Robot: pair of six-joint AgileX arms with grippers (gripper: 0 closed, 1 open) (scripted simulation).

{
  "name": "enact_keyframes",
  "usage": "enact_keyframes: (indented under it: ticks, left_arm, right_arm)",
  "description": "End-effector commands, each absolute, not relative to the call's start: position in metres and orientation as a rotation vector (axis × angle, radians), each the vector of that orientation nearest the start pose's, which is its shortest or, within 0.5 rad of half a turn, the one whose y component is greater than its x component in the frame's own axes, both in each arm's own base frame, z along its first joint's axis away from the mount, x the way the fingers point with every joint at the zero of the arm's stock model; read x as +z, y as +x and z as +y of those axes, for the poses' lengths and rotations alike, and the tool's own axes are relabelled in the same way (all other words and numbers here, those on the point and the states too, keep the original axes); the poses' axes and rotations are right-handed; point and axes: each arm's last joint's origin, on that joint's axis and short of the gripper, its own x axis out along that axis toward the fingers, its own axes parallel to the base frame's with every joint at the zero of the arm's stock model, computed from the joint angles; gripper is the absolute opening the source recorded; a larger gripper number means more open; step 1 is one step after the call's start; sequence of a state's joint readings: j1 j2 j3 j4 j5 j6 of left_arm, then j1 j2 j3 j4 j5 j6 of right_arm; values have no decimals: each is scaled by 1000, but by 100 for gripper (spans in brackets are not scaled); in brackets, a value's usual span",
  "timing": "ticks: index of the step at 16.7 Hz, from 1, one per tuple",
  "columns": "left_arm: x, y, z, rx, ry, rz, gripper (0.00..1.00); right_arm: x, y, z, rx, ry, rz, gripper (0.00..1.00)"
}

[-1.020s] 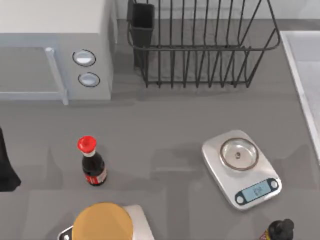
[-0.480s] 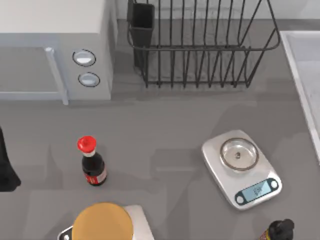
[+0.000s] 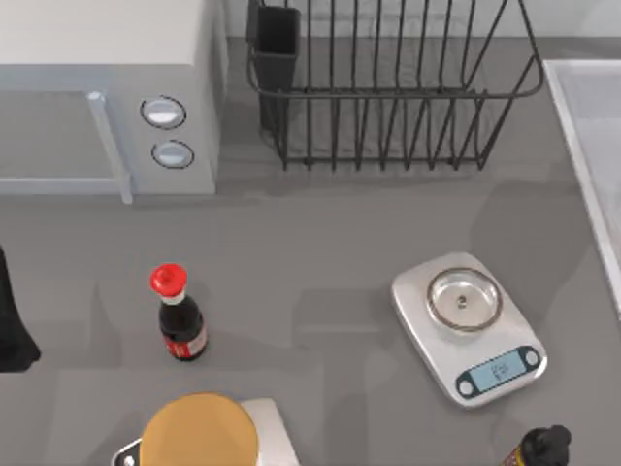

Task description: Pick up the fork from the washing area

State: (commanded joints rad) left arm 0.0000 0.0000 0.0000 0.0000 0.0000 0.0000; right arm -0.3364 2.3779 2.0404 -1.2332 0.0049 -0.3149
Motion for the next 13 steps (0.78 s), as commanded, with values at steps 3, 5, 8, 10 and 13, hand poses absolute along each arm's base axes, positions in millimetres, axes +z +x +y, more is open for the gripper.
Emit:
enact_keyframes:
  ticks: [3, 5, 8, 10, 13]
  left_arm:
    - [160, 106, -1, 0, 0, 0, 100]
    - [160, 106, -1, 0, 0, 0, 100]
    - [160, 106, -1, 0, 0, 0, 100]
    - [160, 106, -1, 0, 0, 0, 100]
    - [160, 106, -1, 0, 0, 0, 100]
  right_arm:
    - [158, 444, -146, -4, 4, 1571, 100]
    - [144, 445, -147, -3, 6, 1577, 100]
    - [100, 449, -149, -6, 5, 1570, 100]
    - [66, 451, -150, -11, 2, 1554, 100]
    - [23, 446, -150, -10, 5, 1562, 100]
